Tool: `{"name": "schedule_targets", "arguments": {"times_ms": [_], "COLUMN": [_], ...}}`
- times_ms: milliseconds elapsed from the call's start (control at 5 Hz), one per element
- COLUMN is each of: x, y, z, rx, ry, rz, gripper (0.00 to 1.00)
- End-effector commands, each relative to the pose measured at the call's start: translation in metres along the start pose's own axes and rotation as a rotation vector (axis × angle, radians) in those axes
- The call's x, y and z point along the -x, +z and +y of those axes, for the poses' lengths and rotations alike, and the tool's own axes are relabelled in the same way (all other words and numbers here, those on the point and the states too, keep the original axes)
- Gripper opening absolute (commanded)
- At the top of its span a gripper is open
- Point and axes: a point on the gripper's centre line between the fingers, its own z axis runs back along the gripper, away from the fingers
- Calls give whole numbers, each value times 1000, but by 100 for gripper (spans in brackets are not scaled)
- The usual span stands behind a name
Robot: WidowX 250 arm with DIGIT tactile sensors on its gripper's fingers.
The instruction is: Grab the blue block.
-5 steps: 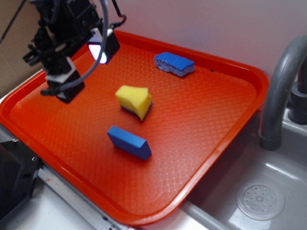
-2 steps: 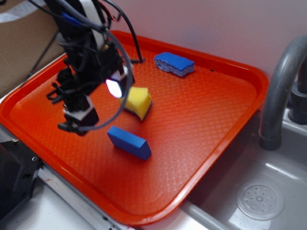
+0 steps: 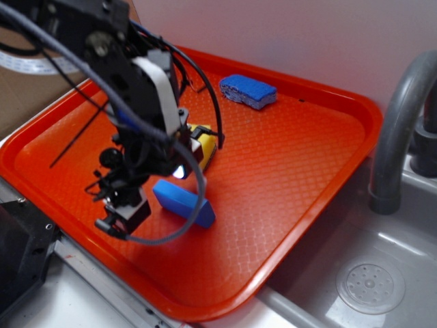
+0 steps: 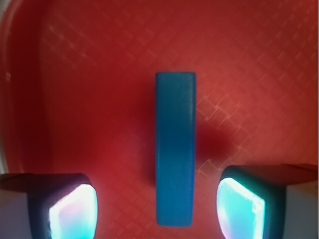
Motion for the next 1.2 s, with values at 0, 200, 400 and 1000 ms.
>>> {"name": "schedule_targets", "arguments": {"times_ms": [0,200,400,1000], "x": [-12,-11,-9,53], "y": [-15,-19,-18,52], "z": [-11,-9,-7,31], "rx": [-70,-74,-70,-38], "ry": [37,85,128,602], "rz": [102,124,135,118], "gripper": [100,0,0,0]}}
